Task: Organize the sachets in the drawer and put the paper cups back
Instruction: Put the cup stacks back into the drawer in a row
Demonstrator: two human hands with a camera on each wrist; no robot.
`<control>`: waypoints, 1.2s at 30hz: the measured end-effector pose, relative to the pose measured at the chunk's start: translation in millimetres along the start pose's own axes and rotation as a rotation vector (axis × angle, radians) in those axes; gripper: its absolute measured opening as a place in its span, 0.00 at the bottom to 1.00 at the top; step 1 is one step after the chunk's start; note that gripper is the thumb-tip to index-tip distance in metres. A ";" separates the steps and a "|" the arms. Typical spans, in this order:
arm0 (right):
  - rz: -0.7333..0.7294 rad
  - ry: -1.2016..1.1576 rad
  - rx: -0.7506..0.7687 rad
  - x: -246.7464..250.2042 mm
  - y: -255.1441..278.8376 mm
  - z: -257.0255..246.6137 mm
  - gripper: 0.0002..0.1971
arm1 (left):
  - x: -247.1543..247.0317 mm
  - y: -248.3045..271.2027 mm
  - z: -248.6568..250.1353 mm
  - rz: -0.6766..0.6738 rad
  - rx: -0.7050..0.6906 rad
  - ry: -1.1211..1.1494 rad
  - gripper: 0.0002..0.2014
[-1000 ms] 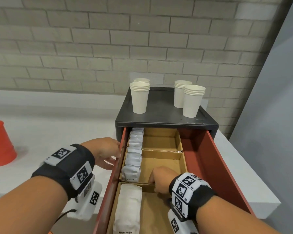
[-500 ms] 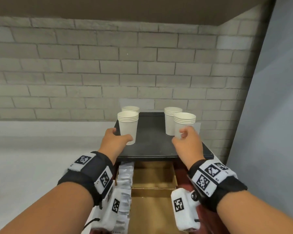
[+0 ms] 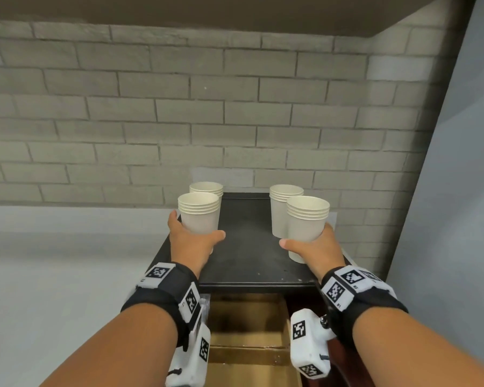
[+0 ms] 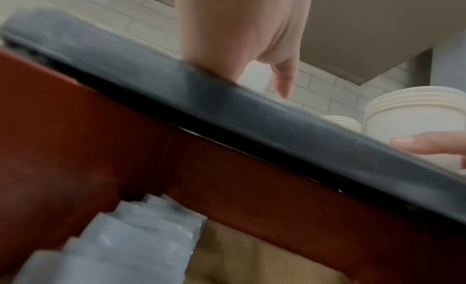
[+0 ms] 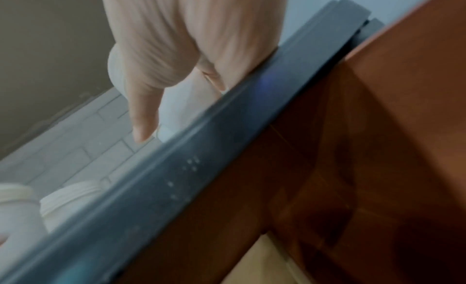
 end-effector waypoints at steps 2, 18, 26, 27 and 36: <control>0.011 -0.003 0.018 -0.8 -1.6 0.8 0.46 | -1.8 -2.7 -2.7 0.027 -0.025 0.002 0.50; 0.021 -0.220 0.005 12.2 9.4 0.1 0.36 | 3.9 22.3 3.3 0.001 -0.076 0.095 0.40; -0.057 -0.360 -0.043 49.8 42.2 1.5 0.50 | -20.9 83.3 29.1 -0.235 -0.082 0.137 0.31; -0.059 -0.357 -0.034 58.9 47.5 1.2 0.51 | -26.6 93.3 35.1 -0.272 -0.080 0.144 0.29; -0.106 -0.313 0.004 137.3 87.8 -1.4 0.46 | -69.3 152.8 8.1 -0.446 0.089 0.110 0.44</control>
Point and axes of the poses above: each hand's wrist, its own y-axis away from the middle knuckle, its own x-axis out of the back of the hand, z = x × y, the point moved 3 cm from there along -y, towards the middle knuckle, and after that the axes turned 1 degree about -z, right-handed, at the moved point
